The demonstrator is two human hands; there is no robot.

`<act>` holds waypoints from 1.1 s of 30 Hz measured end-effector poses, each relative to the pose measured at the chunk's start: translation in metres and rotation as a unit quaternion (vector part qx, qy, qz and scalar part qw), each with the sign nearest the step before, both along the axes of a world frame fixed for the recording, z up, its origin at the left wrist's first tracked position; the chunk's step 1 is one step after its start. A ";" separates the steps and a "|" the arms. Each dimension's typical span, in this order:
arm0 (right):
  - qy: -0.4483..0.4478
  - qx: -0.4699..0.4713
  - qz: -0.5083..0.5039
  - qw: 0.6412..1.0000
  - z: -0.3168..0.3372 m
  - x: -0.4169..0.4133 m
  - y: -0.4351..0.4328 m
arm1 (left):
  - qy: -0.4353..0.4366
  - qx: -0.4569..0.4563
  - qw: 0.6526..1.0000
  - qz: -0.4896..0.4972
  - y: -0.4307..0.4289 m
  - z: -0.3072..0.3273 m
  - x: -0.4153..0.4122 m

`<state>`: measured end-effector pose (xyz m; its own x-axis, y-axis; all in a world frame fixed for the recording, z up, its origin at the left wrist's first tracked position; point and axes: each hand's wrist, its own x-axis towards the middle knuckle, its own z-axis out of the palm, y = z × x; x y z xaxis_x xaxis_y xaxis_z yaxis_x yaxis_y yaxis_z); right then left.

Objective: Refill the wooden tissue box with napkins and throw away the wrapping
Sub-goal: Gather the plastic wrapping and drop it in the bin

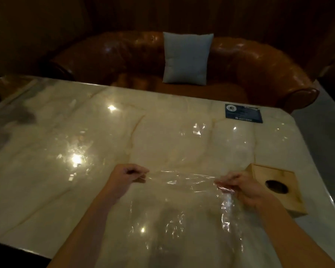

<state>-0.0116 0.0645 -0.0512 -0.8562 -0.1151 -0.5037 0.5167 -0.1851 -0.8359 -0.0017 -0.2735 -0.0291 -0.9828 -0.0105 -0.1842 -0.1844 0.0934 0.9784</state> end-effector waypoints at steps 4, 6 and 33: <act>0.038 0.062 -0.004 0.997 0.007 -0.001 -0.002 | -0.023 0.022 0.999 0.041 0.002 0.007 0.001; 0.046 0.059 -0.001 0.997 0.012 0.001 -0.001 | -0.033 0.028 0.998 0.053 0.002 0.008 0.005; 0.251 0.296 0.287 0.876 0.077 -0.009 -0.012 | 0.182 -0.110 0.958 -0.191 0.088 0.069 -0.019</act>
